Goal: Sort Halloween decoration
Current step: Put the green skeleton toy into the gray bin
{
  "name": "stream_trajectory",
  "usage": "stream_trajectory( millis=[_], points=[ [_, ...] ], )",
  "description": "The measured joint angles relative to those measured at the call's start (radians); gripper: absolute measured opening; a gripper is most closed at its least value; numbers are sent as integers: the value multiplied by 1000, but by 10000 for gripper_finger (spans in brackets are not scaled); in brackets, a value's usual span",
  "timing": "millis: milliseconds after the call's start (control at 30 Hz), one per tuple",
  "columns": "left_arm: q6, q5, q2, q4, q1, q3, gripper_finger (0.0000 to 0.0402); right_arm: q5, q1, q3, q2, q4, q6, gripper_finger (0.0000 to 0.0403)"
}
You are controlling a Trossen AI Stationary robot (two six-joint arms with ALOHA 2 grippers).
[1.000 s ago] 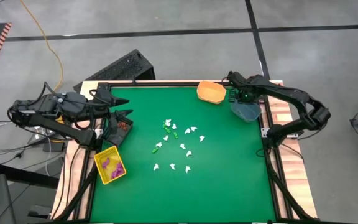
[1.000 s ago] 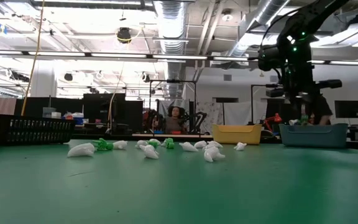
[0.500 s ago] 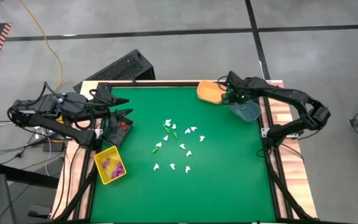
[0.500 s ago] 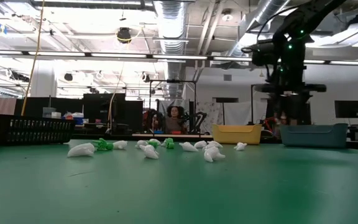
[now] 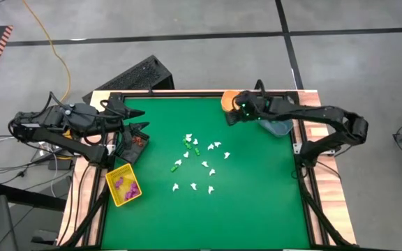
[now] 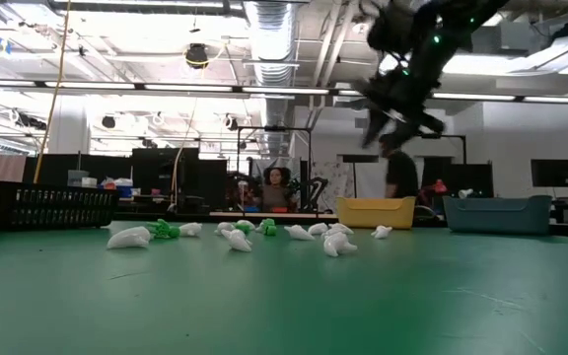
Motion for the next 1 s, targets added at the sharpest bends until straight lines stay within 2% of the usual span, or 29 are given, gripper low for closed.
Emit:
stream_trajectory(
  millis=[100,233,333,467,633,1000],
  points=[
    [-4,0,0,1,0,0,199,63,110,0,15,157,11,196],
    [-5,0,0,1,0,0,199,211,258,0,80,330,-12,196],
    [-5,0,0,1,0,0,199,315,352,0,158,425,-21,196],
    [-5,1,0,1,0,0,199,396,445,0,287,530,21,196],
    [-4,1,0,0,0,0,199,441,520,0,436,647,122,196],
    [-4,3,0,-4,0,0,199,461,548,92,626,655,147,196]
  ],
)
